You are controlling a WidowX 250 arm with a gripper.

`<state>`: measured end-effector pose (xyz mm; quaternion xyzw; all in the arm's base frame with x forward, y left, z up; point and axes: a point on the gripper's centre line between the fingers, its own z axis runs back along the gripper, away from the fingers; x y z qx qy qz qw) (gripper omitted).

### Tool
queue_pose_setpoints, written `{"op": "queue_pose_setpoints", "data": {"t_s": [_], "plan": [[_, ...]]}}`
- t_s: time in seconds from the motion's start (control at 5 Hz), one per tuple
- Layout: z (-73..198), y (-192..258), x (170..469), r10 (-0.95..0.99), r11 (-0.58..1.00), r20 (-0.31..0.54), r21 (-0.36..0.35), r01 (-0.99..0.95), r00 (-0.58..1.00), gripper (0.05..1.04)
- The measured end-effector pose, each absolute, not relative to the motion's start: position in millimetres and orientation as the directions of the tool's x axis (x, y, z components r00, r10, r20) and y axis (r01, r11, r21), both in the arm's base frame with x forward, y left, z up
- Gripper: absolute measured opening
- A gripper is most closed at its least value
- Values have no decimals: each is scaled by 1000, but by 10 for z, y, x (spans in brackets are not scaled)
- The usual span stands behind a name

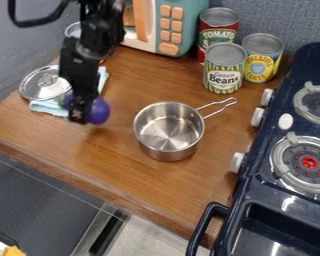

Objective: Move the blue object below the blue cloth

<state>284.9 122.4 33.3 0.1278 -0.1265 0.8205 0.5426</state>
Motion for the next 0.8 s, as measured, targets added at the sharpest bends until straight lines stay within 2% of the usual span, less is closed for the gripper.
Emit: {"op": "queue_pose_setpoints", "data": {"t_s": [0.2,0.4,0.6,0.8], "plan": [[288,1271,2783,904,-307,310,-12,-952,-295,740],[436,1368,2932,972,-61,231,110,-992,-34,740],[492,1499,3075,973,194,85,214,-958,216,740],[460,1483,3116,901,394,92,233,-889,423,740]]}}
